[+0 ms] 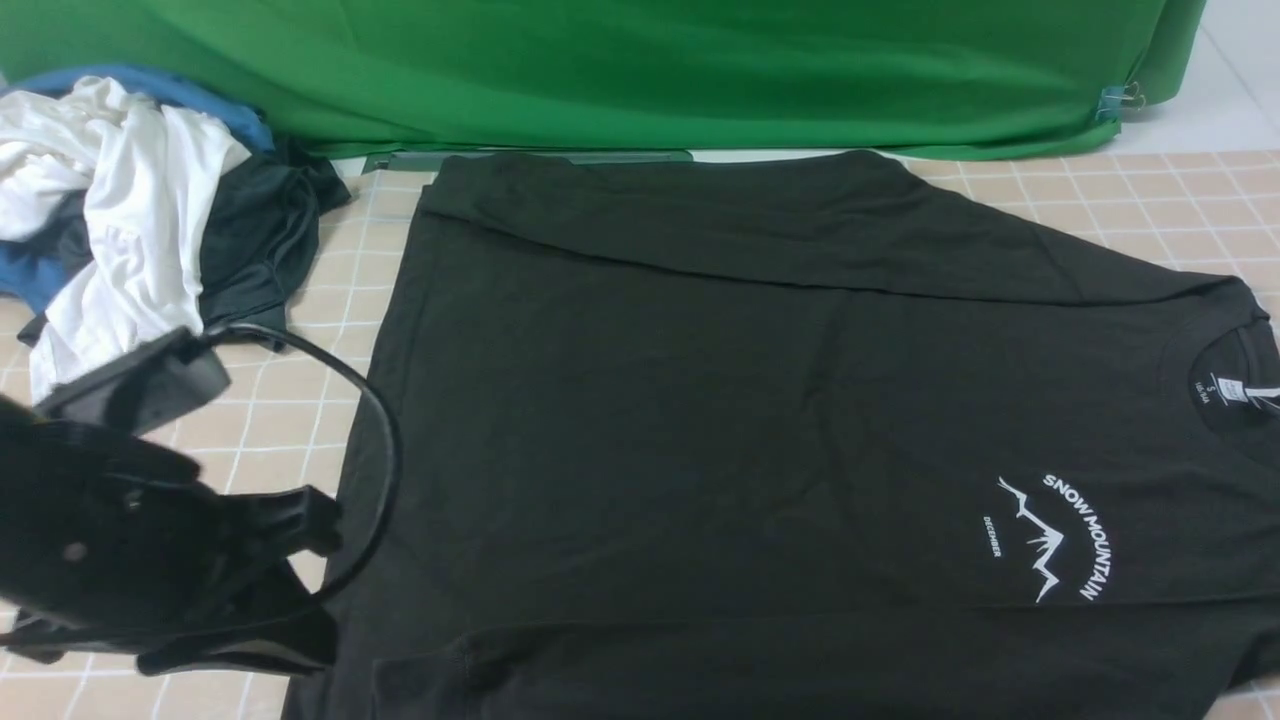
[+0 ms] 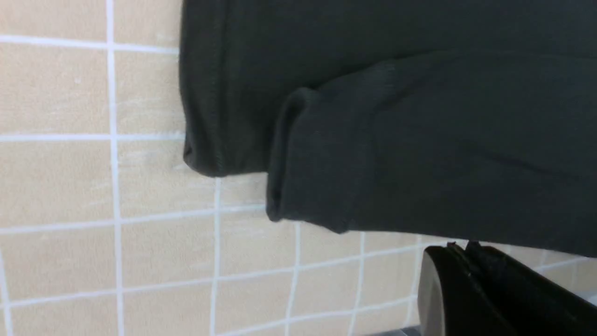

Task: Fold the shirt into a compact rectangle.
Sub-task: 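Grasp the left edge of the dark T-shirt lying flat on the table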

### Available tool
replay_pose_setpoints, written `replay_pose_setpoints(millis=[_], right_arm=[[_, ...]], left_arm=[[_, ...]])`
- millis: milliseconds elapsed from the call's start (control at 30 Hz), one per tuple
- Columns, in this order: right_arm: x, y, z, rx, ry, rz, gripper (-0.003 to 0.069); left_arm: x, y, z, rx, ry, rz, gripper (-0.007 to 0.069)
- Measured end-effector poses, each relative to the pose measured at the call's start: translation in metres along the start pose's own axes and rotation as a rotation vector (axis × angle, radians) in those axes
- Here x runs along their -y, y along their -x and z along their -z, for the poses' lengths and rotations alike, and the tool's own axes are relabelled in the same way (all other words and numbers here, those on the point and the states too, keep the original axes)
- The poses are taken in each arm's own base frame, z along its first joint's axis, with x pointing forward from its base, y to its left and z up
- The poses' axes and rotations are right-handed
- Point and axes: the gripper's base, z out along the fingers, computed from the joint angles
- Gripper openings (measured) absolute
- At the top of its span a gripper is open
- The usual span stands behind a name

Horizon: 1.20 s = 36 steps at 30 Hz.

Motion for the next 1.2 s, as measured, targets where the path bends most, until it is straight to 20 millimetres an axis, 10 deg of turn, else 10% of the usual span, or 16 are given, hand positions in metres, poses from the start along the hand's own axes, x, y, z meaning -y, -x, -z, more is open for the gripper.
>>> replay_pose_setpoints(millis=[333,800,1200], right_arm=[[0.0,0.003,0.002,0.056,-0.008,-0.009,0.0079],[0.001,0.006,0.002,0.081,-0.013,-0.02,0.0128],[0.001,0.006,0.002,0.086,-0.014,-0.02,0.0155]], left_arm=[[0.043,0.012,-0.073,-0.005,0.231,-0.236,0.0124],[0.03,0.024,-0.102,-0.06,0.35,-0.18,0.0524],[0.026,0.025,-0.132,-0.156,0.329,-0.193,0.0561]])
